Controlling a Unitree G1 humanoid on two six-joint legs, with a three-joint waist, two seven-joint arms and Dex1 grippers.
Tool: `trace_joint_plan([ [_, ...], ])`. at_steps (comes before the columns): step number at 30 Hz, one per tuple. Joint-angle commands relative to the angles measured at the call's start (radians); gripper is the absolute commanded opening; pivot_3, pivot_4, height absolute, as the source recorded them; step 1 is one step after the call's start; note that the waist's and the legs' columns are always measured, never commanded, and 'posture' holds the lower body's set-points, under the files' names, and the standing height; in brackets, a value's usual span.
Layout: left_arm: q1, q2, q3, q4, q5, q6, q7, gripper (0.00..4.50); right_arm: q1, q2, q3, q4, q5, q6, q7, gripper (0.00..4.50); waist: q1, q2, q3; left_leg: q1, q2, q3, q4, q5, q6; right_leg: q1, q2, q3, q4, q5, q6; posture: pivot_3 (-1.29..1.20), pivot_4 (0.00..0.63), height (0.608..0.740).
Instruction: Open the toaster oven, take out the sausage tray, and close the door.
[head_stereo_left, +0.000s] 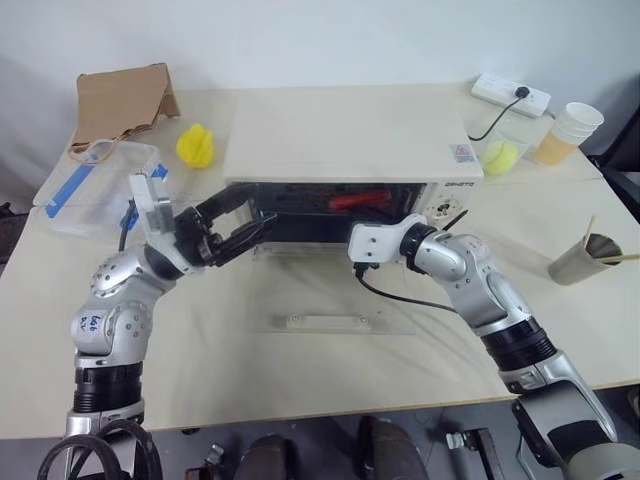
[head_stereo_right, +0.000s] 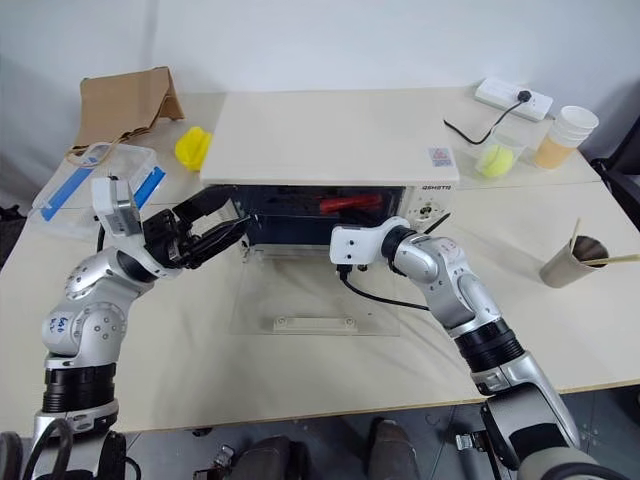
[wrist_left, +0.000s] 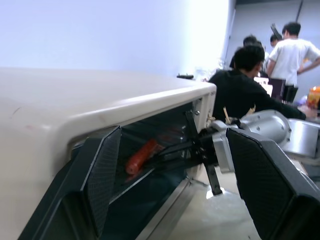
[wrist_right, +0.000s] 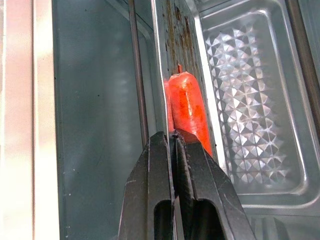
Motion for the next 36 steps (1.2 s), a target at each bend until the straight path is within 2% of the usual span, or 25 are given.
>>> trace_joint_plan([
  [1, -0.024, -0.004, 0.007, -0.009, -0.010, -0.011, 0.004, 3.57, -0.037, 0.008, -0.022, -0.027, 0.020, -0.032, -0.030, 0.03, 0.000, 0.000, 0.000, 0.000, 0.000, 0.000, 0.000, 0.000, 0.000, 0.000, 0.000, 0.000, 0.000, 0.000, 0.000, 0.00, 0.150, 0.740],
  [6, -0.032, -0.012, 0.004, -0.007, -0.008, -0.004, 0.022, 3.57, -0.019, 0.006, -0.011, -0.039, 0.010, -0.050, -0.033, 0.03, 0.001, 0.000, 0.000, -0.001, 0.000, 0.000, 0.001, 0.000, 0.000, 0.000, 0.000, 0.000, 0.000, 0.000, 0.000, 0.00, 0.150, 0.740],
  [22, -0.050, -0.007, 0.001, 0.009, -0.024, 0.055, 0.015, 3.57, 0.145, -0.081, -0.024, -0.242, 0.105, -0.109, 0.107, 0.03, 0.002, 0.000, 0.000, 0.001, 0.000, 0.000, 0.002, 0.000, 0.000, 0.000, 0.000, 0.003, 0.001, 0.000, 0.000, 0.00, 0.150, 0.740],
  [28, -0.035, 0.012, 0.010, 0.022, -0.026, 0.085, 0.000, 3.57, 0.284, -0.167, -0.073, -0.374, 0.165, -0.147, 0.152, 0.03, 0.012, 0.000, 0.000, 0.001, 0.000, 0.000, 0.002, 0.000, 0.000, 0.000, 0.000, 0.003, 0.001, 0.000, 0.000, 0.00, 0.150, 0.740],
  [36, 0.013, 0.054, 0.013, 0.061, -0.010, 0.079, -0.066, 3.57, 0.404, -0.220, -0.137, -0.491, 0.190, -0.196, 0.136, 0.03, 0.014, 0.000, 0.000, 0.001, 0.000, 0.000, 0.003, 0.000, 0.000, 0.000, 0.000, 0.003, 0.000, 0.000, 0.000, 0.00, 0.150, 0.740],
])
